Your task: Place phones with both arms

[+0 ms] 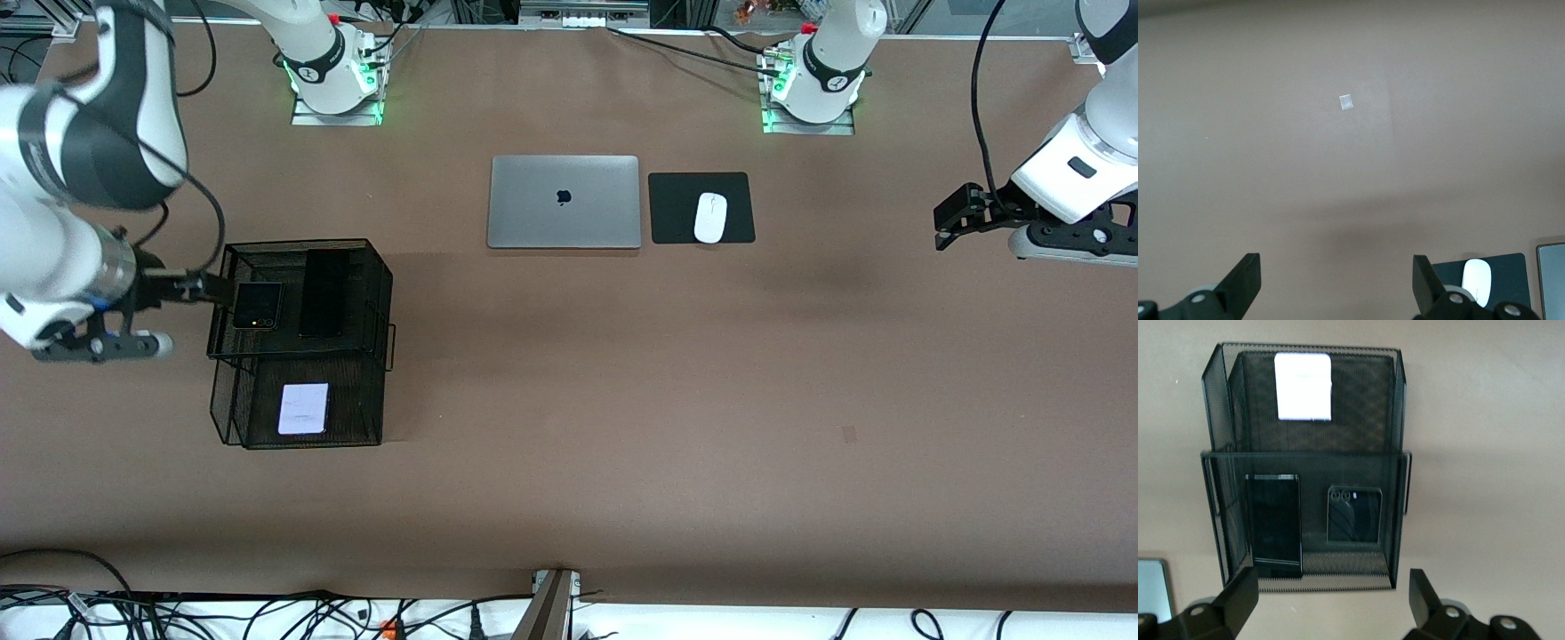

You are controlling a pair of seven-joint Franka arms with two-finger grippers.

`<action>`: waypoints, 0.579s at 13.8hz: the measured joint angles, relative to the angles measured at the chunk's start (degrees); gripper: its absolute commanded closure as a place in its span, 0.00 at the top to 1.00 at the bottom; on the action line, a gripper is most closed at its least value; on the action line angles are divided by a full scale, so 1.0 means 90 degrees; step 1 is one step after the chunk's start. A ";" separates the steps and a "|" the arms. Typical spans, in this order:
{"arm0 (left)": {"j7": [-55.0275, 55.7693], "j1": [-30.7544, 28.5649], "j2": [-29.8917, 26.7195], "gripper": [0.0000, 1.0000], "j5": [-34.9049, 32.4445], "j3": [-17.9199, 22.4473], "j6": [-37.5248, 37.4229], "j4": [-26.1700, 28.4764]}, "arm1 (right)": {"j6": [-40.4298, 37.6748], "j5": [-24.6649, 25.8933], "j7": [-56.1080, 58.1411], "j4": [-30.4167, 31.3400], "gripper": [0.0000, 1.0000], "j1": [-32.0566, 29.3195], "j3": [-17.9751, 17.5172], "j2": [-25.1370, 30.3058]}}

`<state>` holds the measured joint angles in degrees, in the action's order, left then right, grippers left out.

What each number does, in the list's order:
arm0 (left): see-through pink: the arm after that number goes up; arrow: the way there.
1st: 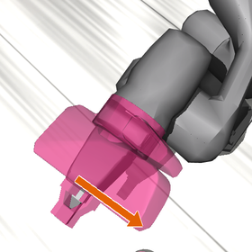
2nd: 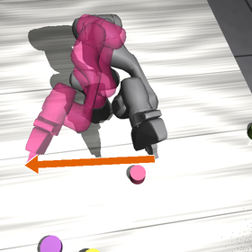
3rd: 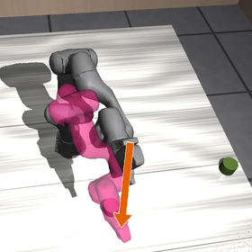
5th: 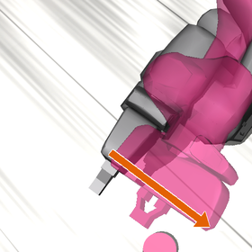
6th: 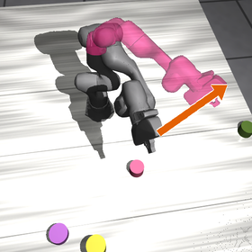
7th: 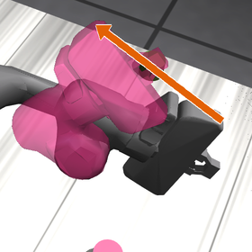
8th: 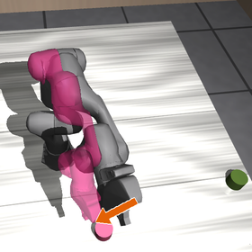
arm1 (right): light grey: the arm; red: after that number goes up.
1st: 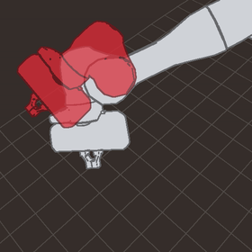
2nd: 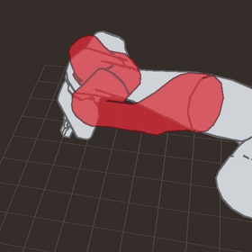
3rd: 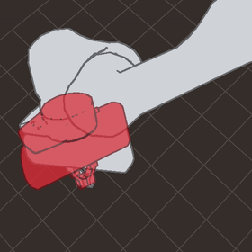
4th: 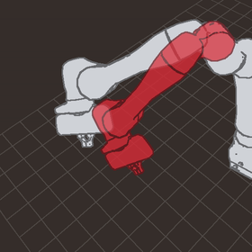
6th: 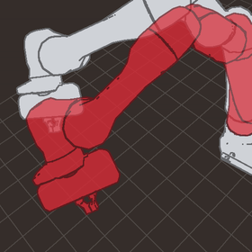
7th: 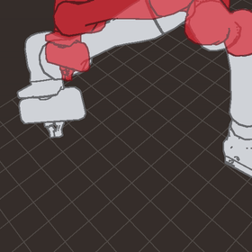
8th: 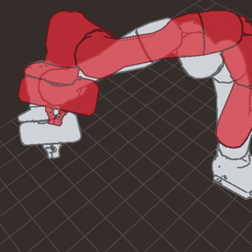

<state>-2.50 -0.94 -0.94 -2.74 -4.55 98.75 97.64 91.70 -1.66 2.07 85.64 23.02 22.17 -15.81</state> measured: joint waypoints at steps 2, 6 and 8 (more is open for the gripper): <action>0.0000 -0.0001 0.0000 1.00 0.0000 0.0000 -0.0005 -0.0001 | 0.0005 0.0359 -0.0203 0.0401 1.00 -0.1003 -0.1100 0.0643; 0.0000 -0.0005 0.0000 1.00 0.0000 0.0003 -0.0025 -0.0002 | -0.0008 0.0439 -0.0213 0.0673 1.00 -0.2442 -0.2130 0.1260; 0.0000 -0.0005 0.0000 1.00 0.0000 0.0003 -0.0045 -0.0002 | -0.0075 0.0485 -0.0183 0.0675 1.00 -0.2737 -0.2295 0.1319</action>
<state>-2.50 -0.99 -0.94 -2.74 -4.52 98.34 97.62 91.03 2.70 0.43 91.71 -1.61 1.52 -3.94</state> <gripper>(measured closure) 0.000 0.000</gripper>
